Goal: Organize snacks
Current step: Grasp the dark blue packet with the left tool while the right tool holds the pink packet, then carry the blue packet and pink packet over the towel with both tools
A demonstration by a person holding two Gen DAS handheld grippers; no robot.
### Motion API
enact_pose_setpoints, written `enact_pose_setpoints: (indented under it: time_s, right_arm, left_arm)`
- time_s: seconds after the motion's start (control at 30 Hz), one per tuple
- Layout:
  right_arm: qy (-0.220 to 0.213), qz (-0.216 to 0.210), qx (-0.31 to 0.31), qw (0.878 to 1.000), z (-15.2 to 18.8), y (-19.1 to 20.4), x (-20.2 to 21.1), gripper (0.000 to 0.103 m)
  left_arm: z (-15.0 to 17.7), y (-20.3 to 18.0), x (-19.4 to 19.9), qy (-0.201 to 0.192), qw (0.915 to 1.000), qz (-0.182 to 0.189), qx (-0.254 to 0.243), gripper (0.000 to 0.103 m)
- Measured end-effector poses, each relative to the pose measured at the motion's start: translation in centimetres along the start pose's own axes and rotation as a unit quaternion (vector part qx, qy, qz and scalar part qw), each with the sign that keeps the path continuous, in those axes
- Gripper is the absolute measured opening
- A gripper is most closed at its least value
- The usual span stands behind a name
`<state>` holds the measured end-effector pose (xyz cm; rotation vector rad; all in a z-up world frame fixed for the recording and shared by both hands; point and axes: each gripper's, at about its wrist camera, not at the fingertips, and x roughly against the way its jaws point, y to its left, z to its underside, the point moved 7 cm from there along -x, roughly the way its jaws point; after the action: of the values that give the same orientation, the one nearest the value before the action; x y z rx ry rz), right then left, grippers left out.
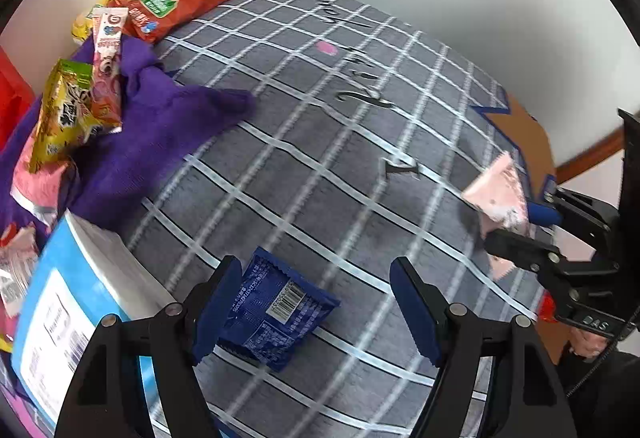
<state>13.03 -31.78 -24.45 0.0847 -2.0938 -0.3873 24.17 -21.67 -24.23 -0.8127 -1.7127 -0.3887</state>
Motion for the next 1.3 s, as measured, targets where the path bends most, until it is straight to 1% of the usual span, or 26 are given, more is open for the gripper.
enact_pose_setpoints:
  time_s: [0.1, 0.23, 0.27, 0.3, 0.37, 0.5, 0.57, 0.6, 0.63, 0.67, 0.7, 0.73, 0.8, 0.97, 1.1, 1.17, 1.3]
  right_arm:
    - [-0.003, -0.001, 0.001, 1.0, 0.3, 0.3, 0.7, 0.039]
    - [-0.009, -0.004, 0.004, 1.0, 0.9, 0.6, 1.7, 0.04]
    - [-0.01, -0.004, 0.005, 1.0, 1.1, 0.7, 1.9, 0.04]
    - [-0.011, -0.004, 0.006, 1.0, 1.3, 0.7, 2.1, 0.04]
    - [-0.011, -0.005, 0.006, 1.0, 1.6, 0.8, 2.3, 0.04]
    - [-0.006, -0.008, 0.003, 1.0, 2.0, 1.0, 2.3, 0.04]
    - [-0.007, -0.008, 0.006, 1.0, 2.2, 1.2, 2.6, 0.04]
    - [-0.008, -0.006, 0.009, 1.0, 2.3, 1.3, 2.8, 0.04]
    - [-0.009, -0.004, 0.01, 1.0, 2.5, 1.3, 3.0, 0.04]
    - [-0.008, 0.0, 0.011, 1.0, 2.6, 1.3, 3.1, 0.039]
    - [-0.007, 0.002, 0.011, 1.0, 2.7, 1.2, 3.2, 0.04]
    - [-0.006, 0.005, 0.011, 1.0, 2.9, 1.1, 3.3, 0.039]
    - [-0.002, 0.01, 0.01, 1.0, 3.2, 1.0, 3.5, 0.039]
    - [-0.002, 0.016, 0.013, 1.0, 3.0, 1.4, 4.1, 0.039]
    - [-0.013, 0.017, 0.031, 0.999, 1.9, 3.0, 4.7, 0.039]
    - [-0.021, 0.017, 0.041, 0.999, 1.0, 3.9, 4.9, 0.039]
    - [-0.037, 0.017, 0.061, 0.997, -1.2, 6.1, 4.7, 0.039]
  left_arm:
    - [1.1, -0.7, 0.0, 0.009, 0.9999, 0.005, -0.001, 0.075]
    - [4.1, -0.9, -0.5, 0.023, 0.9997, -0.014, -0.002, 0.075]
    - [4.7, -0.8, -0.5, 0.021, 0.9997, -0.014, 0.002, 0.075]
    - [5.2, -0.8, -0.3, 0.009, 0.9997, -0.022, 0.002, 0.075]
    - [5.8, -0.8, -0.1, 0.006, 0.9992, -0.039, 0.004, 0.075]
    - [5.5, -0.6, 0.0, -0.011, 0.9987, -0.035, 0.036, 0.075]
    - [5.0, -0.1, 0.1, -0.022, 0.9976, -0.032, 0.058, 0.072]
    - [4.7, 0.1, 0.1, -0.03, 0.9967, -0.033, 0.067, 0.07]
    - [4.5, 0.2, 0.1, -0.034, 0.9964, -0.037, 0.069, 0.064]
    - [4.3, 0.3, 0.1, -0.037, 0.9961, -0.045, 0.067, 0.061]
    - [4.3, 0.2, 0.1, -0.039, 0.996, -0.054, 0.06, 0.05]
    - [4.1, -0.1, -0.1, -0.039, 0.9962, -0.057, 0.053, 0.043]
    - [4.1, -0.3, 0.2, -0.042, 0.9963, -0.052, 0.053, 0.042]
    - [4.7, 0.7, 2.4, -0.065, 0.9938, -0.043, 0.079, 0.042]
    - [5.1, 2.4, 5.1, -0.093, 0.9894, -0.039, 0.104, 0.042]
    - [5.3, 3.7, 6.8, -0.112, 0.9856, -0.05, 0.117, 0.042]
    - [5.8, 6.6, 10.2, -0.155, 0.9737, -0.082, 0.145, 0.042]
